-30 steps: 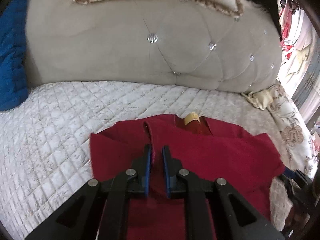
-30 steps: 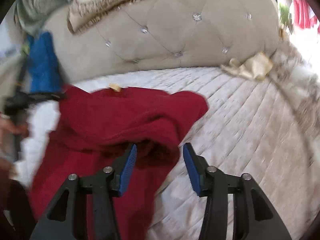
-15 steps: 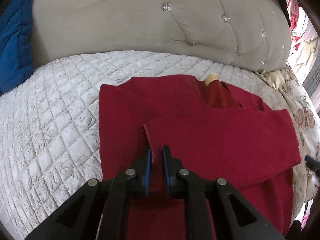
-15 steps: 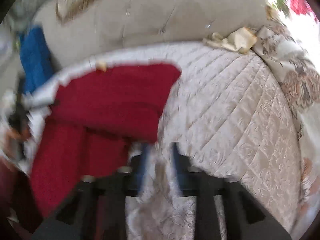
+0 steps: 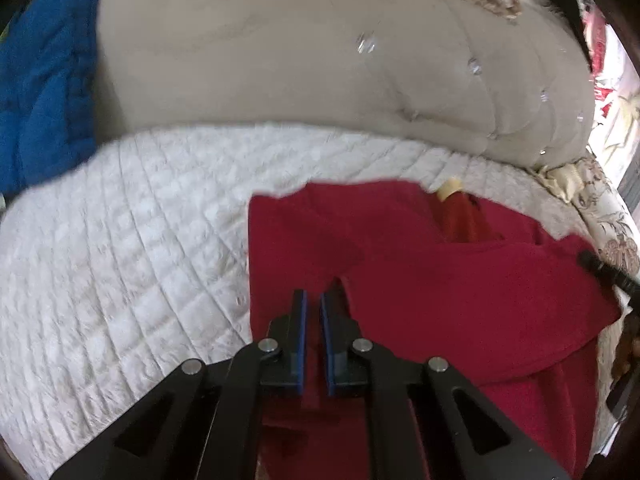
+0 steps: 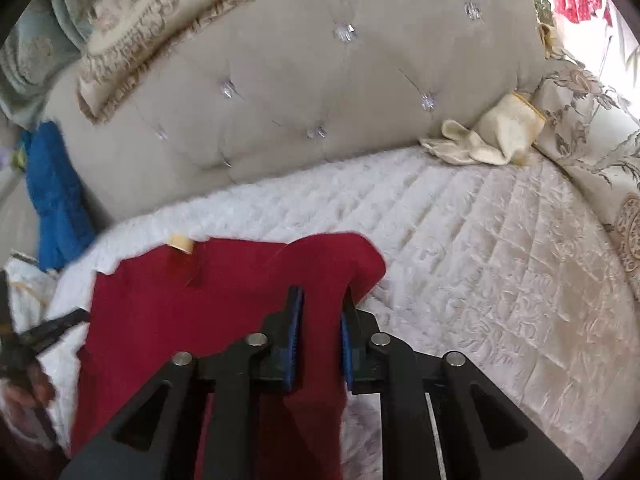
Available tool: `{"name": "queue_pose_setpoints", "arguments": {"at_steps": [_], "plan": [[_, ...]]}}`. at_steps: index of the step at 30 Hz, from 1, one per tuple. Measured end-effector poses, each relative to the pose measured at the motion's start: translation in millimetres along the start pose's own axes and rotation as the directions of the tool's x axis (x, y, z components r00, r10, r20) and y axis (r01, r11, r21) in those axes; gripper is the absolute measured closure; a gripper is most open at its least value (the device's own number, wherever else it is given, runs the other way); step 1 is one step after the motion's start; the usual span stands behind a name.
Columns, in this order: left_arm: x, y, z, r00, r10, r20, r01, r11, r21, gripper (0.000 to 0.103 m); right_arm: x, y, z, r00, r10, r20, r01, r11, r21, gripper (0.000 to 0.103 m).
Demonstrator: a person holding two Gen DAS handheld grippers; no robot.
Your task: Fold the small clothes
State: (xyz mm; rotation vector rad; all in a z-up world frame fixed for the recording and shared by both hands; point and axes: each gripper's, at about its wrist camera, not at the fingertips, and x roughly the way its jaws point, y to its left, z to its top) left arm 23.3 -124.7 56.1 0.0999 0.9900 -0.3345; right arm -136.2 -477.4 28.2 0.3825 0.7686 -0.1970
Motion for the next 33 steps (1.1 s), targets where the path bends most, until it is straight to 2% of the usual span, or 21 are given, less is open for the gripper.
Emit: {"name": "queue_pose_setpoints", "arguments": {"at_steps": [2,4,6,8,11,13,14,15,16,18,21,23,25,27,30,33], "plan": [[7,2,-2,0.999,-0.014,-0.032,0.013,1.0,-0.025,0.096,17,-7,-5,0.993,-0.044,-0.109,0.043,0.999,-0.01,0.09],[1,2,-2,1.0,-0.016,-0.022,0.015,1.0,-0.023,0.095,-1,-21,-5,0.998,-0.01,-0.065,0.015,0.998,0.069,0.088],[-10,3,-2,1.0,-0.017,0.015,0.017,0.999,-0.03,0.087,-25,-27,-9,1.0,-0.023,-0.016,0.025,0.994,0.107,0.087],[-18,3,-1,0.999,-0.024,0.039,0.026,0.999,-0.04,0.064,-49,-17,-14,1.0,-0.003,0.012,0.002,0.996,0.087,0.087],[-25,2,-3,0.997,-0.04,0.072,0.043,0.998,-0.045,0.04,-63,9,-20,0.998,0.054,0.021,-0.054,0.999,-0.008,0.087],[-21,-2,-4,0.998,-0.027,0.062,0.029,0.999,-0.031,0.038,-51,33,-24,0.996,0.087,-0.033,-0.09,0.991,-0.098,0.089],[-17,-4,-5,0.999,-0.017,0.049,0.018,1.0,-0.022,0.038,-41,41,-24,0.997,0.061,-0.052,-0.068,0.989,-0.133,0.089],[-14,-5,-6,0.999,-0.01,0.04,0.01,1.0,-0.014,0.038,-31,48,-24,0.998,0.003,-0.059,-0.013,0.986,-0.166,0.089],[-7,-7,-8,1.0,0.008,0.024,-0.008,1.0,-0.001,0.038,-15,49,-23,0.995,-0.082,-0.062,0.069,0.979,-0.192,0.095],[5,-10,-10,0.999,0.044,-0.009,-0.044,0.999,0.016,0.038,2,39,-20,0.988,-0.138,-0.071,0.125,0.978,-0.169,0.103],[13,-11,-12,0.998,0.067,-0.022,-0.066,0.998,0.024,0.036,-1,21,-16,0.995,-0.071,-0.071,0.067,0.996,-0.057,0.103],[14,-13,-12,0.997,0.075,-0.018,-0.074,0.997,0.033,0.036,-14,24,-18,0.996,-0.059,-0.069,0.055,0.996,-0.066,0.103],[15,-13,-13,0.997,0.075,-0.019,-0.075,0.997,0.031,0.036,-33,29,-27,0.997,-0.043,-0.056,0.038,0.996,-0.085,0.096],[16,-13,-13,0.997,0.075,-0.018,-0.074,0.997,0.027,0.036,-40,32,-36,0.998,-0.031,-0.059,0.026,0.996,-0.089,0.094],[15,-13,-13,0.997,0.077,-0.015,-0.076,0.997,0.029,0.035,-29,28,-50,0.991,-0.075,-0.111,0.064,0.993,-0.099,0.094],[13,-11,-14,0.997,0.075,-0.012,-0.074,0.997,0.023,0.035,-28,29,-51,0.991,-0.089,-0.101,0.079,0.992,-0.102,0.094]]}}
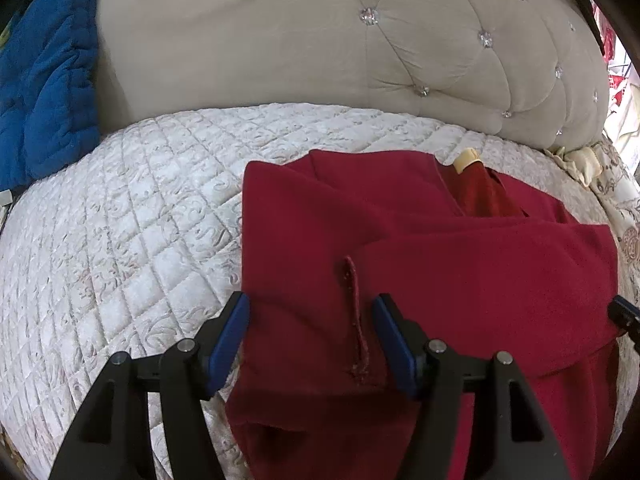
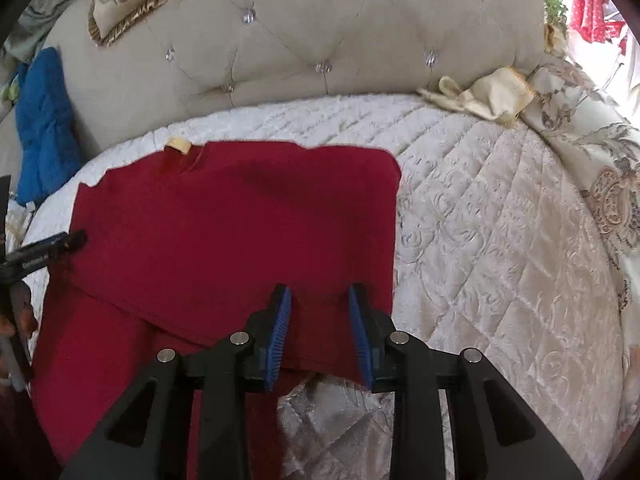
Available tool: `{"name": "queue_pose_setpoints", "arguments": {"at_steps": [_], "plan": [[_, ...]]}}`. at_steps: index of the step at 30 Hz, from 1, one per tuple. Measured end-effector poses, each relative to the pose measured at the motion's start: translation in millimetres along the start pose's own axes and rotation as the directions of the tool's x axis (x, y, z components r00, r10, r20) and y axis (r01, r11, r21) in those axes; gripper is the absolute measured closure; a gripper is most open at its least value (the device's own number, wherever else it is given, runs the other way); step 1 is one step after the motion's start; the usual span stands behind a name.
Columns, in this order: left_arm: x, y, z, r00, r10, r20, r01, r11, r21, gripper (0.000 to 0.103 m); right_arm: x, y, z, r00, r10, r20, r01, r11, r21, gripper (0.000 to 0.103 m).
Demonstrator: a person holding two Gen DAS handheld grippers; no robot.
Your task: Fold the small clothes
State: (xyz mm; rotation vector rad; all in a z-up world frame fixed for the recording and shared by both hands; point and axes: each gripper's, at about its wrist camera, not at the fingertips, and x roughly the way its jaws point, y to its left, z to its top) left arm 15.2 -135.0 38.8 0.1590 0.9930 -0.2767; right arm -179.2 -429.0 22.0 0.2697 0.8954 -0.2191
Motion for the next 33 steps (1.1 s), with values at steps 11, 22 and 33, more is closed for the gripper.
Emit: {"name": "queue_pose_setpoints", "arguments": {"at_steps": [11,22,33], "plan": [[-46,27,-12,0.998,-0.061,0.032,0.063,0.995,-0.072,0.031,-52,-26,-33,0.995,0.099,0.024,-0.102,0.981,0.168,0.077],[-80,54,-63,0.999,-0.035,-0.011,0.033,0.982,-0.186,0.03,-18,-2,-33,0.999,0.046,0.025,-0.049,0.992,0.116,0.103],[-112,60,-113,0.999,-0.039,-0.015,0.036,0.982,-0.188,0.029,-60,-18,-39,0.997,0.054,0.05,-0.064,0.977,0.205,0.103]]}}
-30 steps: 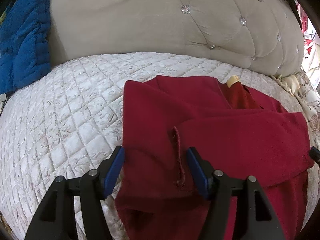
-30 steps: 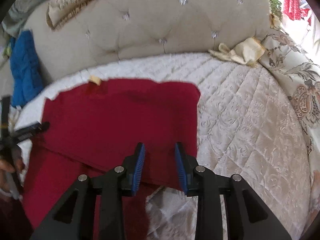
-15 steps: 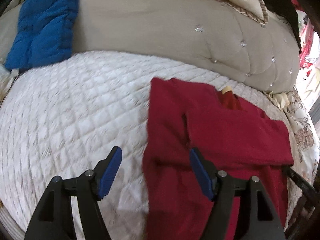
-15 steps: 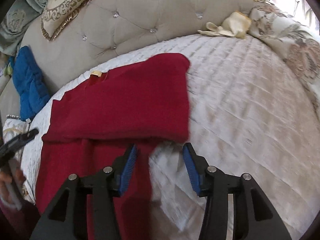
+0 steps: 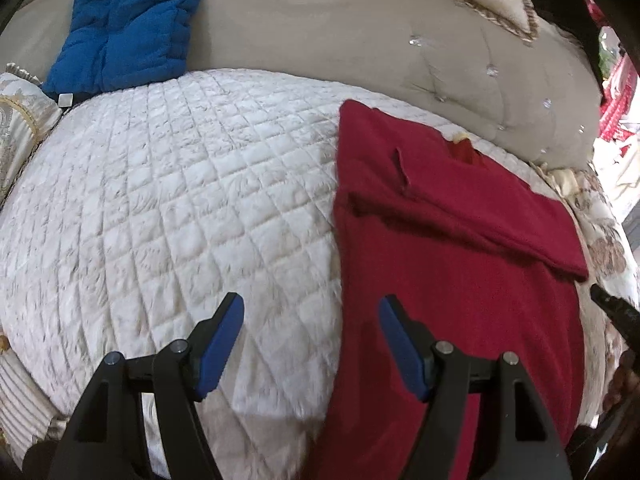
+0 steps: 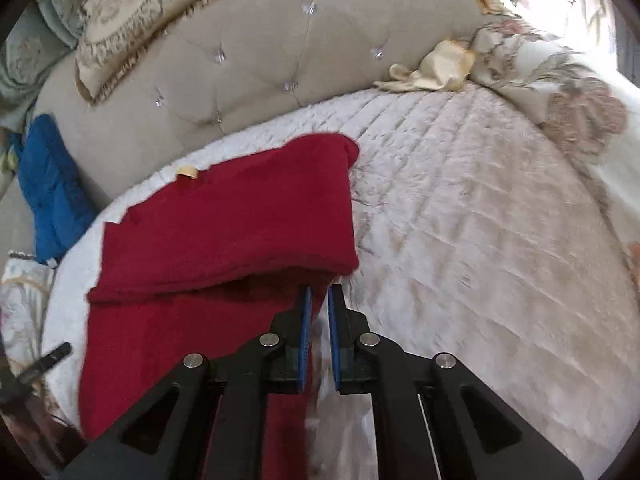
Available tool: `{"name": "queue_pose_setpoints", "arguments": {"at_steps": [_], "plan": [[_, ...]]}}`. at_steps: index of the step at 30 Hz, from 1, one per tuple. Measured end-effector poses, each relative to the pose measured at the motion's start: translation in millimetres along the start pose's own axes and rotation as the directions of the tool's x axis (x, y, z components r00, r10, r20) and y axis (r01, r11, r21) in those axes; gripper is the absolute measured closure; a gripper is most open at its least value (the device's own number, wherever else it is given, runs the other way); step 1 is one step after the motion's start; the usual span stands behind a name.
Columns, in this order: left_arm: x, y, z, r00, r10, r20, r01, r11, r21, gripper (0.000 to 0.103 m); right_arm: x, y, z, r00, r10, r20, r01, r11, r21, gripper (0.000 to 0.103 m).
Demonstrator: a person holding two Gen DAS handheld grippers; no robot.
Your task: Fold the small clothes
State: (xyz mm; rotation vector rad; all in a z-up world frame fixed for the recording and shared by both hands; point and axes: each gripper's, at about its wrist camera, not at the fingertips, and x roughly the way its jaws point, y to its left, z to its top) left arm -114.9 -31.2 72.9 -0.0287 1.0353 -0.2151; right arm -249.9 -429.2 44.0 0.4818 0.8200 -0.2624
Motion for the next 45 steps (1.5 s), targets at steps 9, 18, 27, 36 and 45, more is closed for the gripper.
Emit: {"name": "queue_pose_setpoints", "arguments": {"at_steps": [9,18,27,36,45], "plan": [[-27,-11,-45,1.0,-0.028,-0.012,0.029,0.995,0.091,0.029,-37,5,-88,0.979,0.114,-0.171,-0.124,0.991,-0.051,0.083],[-44,4,-81,0.999,0.0,-0.036,0.003,0.996,0.087,0.028,-52,4,-101,0.996,0.022,-0.09,-0.032,0.993,-0.113,0.103],[-41,8,-101,0.998,0.018,-0.066,-0.013,0.997,0.081,0.028,-84,-12,-149,0.97,0.134,-0.205,-0.157,0.982,-0.1,0.081],[-44,11,-100,0.998,0.013,-0.055,-0.009,0.998,0.068,0.028,-81,0,-175,0.956,0.114,-0.272,-0.152,0.981,-0.123,0.076],[-40,6,-102,0.997,0.005,-0.073,0.001,0.997,0.08,0.028,-77,12,-179,0.974,0.027,-0.223,-0.067,0.983,-0.173,0.103]]}}
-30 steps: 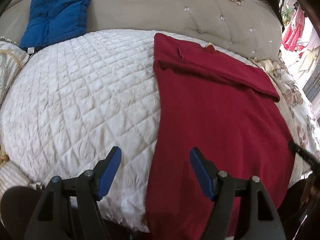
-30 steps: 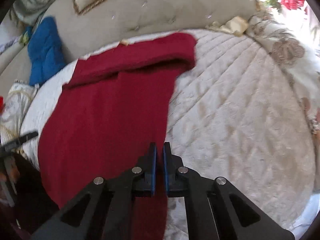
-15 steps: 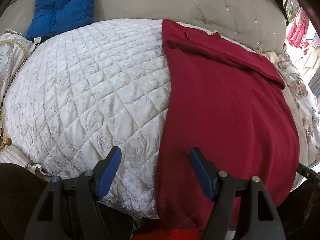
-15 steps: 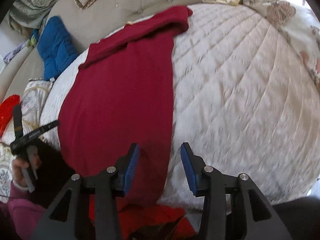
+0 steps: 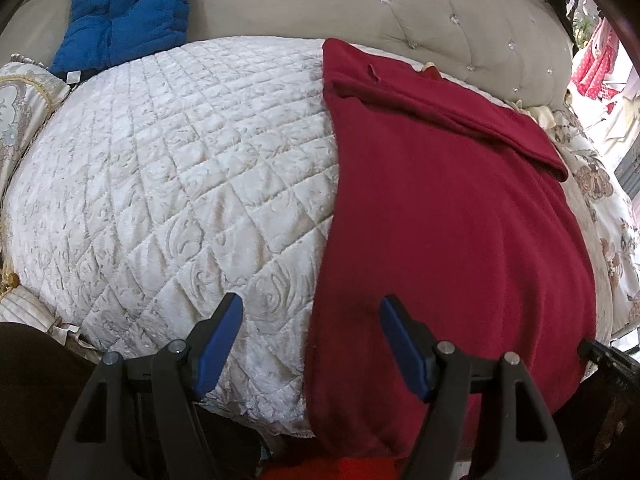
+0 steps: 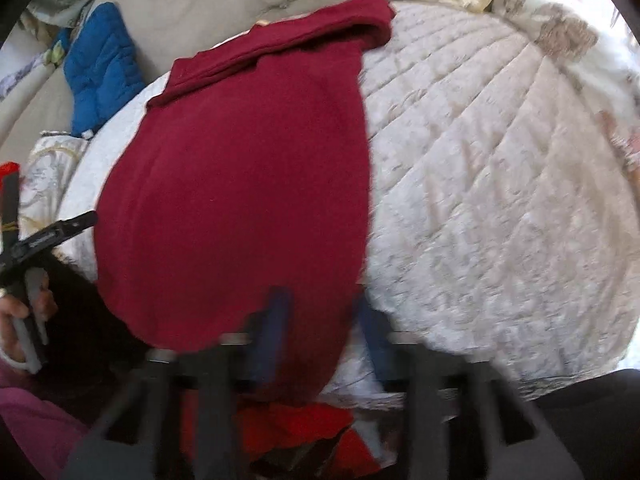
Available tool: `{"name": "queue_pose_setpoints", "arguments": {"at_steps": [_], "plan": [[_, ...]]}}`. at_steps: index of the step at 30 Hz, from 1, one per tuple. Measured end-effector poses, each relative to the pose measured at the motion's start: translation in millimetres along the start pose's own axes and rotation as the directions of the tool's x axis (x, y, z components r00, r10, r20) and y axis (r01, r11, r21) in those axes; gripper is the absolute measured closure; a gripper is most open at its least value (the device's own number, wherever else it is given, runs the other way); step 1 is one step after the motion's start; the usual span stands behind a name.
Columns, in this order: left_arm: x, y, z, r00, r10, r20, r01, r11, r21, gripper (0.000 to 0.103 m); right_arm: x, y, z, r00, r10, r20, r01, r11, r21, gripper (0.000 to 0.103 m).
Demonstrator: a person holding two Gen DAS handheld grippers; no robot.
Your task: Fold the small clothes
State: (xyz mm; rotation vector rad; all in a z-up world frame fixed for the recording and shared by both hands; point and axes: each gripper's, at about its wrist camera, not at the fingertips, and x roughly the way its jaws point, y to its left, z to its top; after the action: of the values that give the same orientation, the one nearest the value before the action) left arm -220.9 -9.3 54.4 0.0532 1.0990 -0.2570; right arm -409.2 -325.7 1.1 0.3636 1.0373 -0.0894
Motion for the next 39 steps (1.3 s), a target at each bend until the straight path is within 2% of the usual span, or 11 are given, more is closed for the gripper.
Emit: {"name": "queue_pose_setpoints", "arguments": {"at_steps": [9,11,13,16,20,27,28,29,32,36,39], "plan": [[-3,1,-22,0.991,-0.076,-0.113,0.077,0.997,0.004,0.028,-8,-5,5,1.0,0.026,-0.008,-0.026,0.999,-0.028,0.103],[2,-1,-26,0.988,-0.059,-0.146,0.061,0.998,0.01,0.028,-6,-6,3,0.998,0.053,-0.023,-0.053,0.999,-0.013,0.091],[7,-5,-28,0.985,-0.029,-0.167,0.036,0.999,0.037,0.028,-1,-10,0,0.996,0.069,-0.051,-0.069,0.998,0.004,0.089],[11,-6,-30,0.986,0.011,-0.165,-0.001,0.998,0.058,0.028,2,-12,-3,0.993,0.091,-0.071,-0.089,0.996,0.029,0.088],[23,0,-36,0.978,-0.041,-0.206,0.038,0.999,-0.016,0.028,10,-8,-7,0.988,0.111,-0.105,-0.108,0.994,0.028,0.081],[25,-5,-35,0.979,-0.037,-0.198,0.036,0.999,-0.011,0.029,22,7,-7,0.987,0.083,-0.135,-0.084,0.996,-0.002,0.079],[24,-5,-35,0.98,-0.05,-0.192,0.048,0.999,-0.015,0.039,22,8,-8,0.988,0.08,-0.134,-0.082,0.997,-0.01,0.094],[23,-9,-37,0.978,-0.084,-0.191,0.082,0.996,-0.018,0.06,23,12,-8,0.988,0.084,-0.133,-0.086,0.996,-0.015,0.103],[14,-22,-39,0.98,-0.095,-0.173,0.102,0.994,0.032,0.088,19,14,-5,0.983,0.136,-0.119,-0.14,0.99,-0.025,0.103],[0,-6,-26,0.968,-0.2,-0.15,0.194,0.98,-0.053,0.095,-4,13,5,0.968,0.243,-0.055,-0.245,0.969,-0.023,0.103],[-23,-1,-4,0.973,-0.216,-0.082,0.213,0.976,-0.039,0.095,-25,7,16,0.948,0.318,0.008,-0.318,0.948,-0.007,0.103]]}}
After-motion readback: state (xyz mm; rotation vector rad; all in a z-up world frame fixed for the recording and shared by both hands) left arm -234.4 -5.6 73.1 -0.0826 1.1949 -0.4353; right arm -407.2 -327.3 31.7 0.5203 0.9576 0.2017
